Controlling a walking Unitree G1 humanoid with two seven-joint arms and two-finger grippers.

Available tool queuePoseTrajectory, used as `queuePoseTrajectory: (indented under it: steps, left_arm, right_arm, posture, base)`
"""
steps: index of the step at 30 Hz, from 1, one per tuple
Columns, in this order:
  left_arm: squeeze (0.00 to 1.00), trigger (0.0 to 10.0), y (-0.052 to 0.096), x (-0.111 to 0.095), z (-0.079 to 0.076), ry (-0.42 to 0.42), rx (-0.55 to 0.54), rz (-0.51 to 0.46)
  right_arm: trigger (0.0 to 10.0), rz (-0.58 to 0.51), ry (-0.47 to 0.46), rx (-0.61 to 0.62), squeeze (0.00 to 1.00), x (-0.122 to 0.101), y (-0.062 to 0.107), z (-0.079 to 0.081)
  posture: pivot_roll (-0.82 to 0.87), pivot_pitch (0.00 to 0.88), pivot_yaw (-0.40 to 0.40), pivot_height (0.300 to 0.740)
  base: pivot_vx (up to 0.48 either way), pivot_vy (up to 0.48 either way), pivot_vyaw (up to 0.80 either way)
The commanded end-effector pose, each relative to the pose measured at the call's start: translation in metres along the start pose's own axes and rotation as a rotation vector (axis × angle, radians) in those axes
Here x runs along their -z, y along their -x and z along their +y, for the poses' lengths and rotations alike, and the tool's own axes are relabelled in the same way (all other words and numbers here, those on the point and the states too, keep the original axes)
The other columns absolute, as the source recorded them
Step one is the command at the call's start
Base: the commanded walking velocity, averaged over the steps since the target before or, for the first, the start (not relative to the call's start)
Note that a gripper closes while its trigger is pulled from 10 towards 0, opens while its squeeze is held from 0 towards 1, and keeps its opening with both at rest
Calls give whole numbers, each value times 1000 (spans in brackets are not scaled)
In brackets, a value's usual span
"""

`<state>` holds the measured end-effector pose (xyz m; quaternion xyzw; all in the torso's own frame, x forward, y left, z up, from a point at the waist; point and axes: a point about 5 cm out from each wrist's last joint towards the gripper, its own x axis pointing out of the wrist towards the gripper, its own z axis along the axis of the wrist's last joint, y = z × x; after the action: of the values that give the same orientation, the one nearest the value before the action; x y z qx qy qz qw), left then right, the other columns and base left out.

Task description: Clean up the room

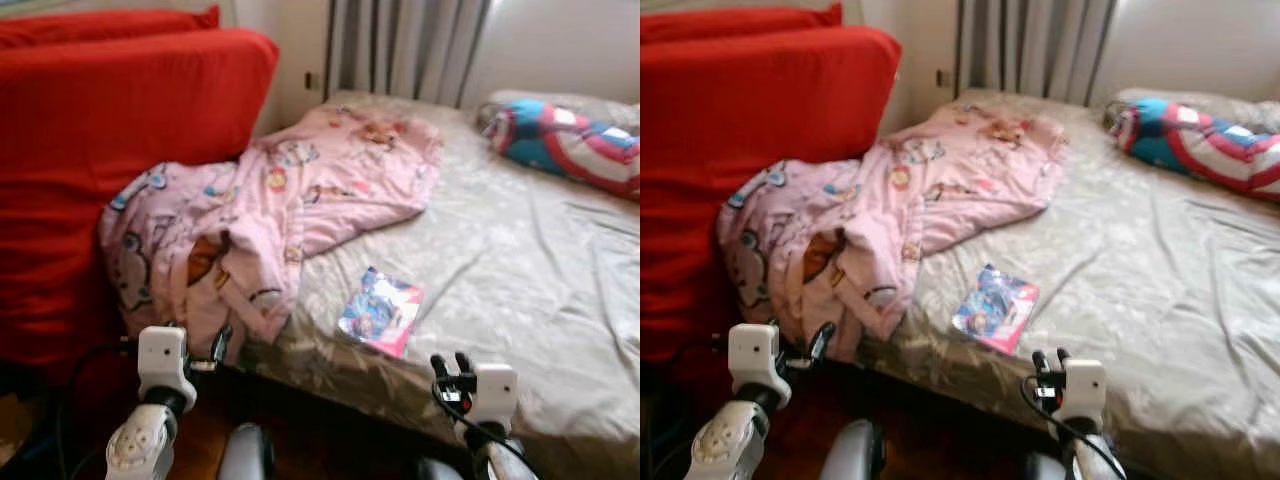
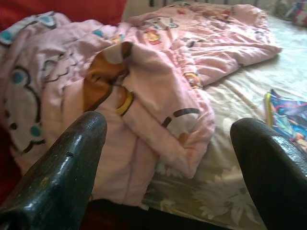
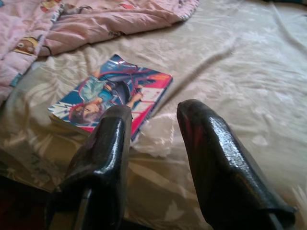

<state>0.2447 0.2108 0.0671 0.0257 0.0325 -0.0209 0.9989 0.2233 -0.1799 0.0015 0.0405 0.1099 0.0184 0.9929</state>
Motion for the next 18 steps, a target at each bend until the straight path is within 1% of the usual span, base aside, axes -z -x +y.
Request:
queuePoseTrajectory:
  steps: [1, 4, 9, 18]
  left_arm:
    - [0, 10000, -2, -2, -2, -7, 16, -3]
    - [0, 10000, -2, -3, -2, -7, 16, -5]
    - [0, 10000, -2, -3, -2, -5, 18, -4]
    - [0, 10000, -3, -2, -4, -6, 29, 2]
  right_arm:
    - [10000, 4, 1, 1, 0, 0, 1, -2]
    - [10000, 1, 12, -11, 0, 0, 1, -1]
    - [10000, -10, 7, -18, 0, -1, 1, 0]
    - [10000, -18, -5, 2, 0, -2, 0, -2]
  posture:
    - [35, 0, -50, 597]
    - [35, 0, -50, 597]
    - [35, 0, -49, 597]
    - [28, 0, -46, 597]
  base:
    - [0, 0, 0]
    - [0, 0, 0]
    - [256, 0, 780]
    - [285, 0, 0]
